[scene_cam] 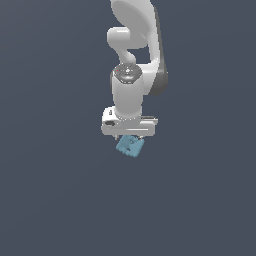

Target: Pick up the object and move it to a goal position.

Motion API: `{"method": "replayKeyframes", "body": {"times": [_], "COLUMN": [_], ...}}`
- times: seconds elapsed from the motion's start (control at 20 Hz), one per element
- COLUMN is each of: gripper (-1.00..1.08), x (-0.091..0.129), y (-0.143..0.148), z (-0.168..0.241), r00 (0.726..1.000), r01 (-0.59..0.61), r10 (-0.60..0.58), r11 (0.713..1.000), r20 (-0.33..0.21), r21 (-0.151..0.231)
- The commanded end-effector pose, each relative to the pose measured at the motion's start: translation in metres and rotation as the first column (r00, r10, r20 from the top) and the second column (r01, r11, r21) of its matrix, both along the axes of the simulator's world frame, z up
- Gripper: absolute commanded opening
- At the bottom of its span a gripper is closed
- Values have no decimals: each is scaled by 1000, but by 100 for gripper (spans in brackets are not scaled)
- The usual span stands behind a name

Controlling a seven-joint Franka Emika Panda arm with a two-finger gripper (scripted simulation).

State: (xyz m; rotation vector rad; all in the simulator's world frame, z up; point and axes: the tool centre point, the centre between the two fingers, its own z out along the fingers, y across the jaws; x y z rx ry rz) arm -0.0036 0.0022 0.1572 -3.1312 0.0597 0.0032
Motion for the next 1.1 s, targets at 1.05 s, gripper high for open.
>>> {"method": "replayKeyframes", "body": {"times": [1.05], "gripper": [100], "x": [3], "y": [-19], "z": [7], "r00": [1000], "r01": [-2], "r10": [2], "r11": [1000], "r20": [8], "r21": [6]}}
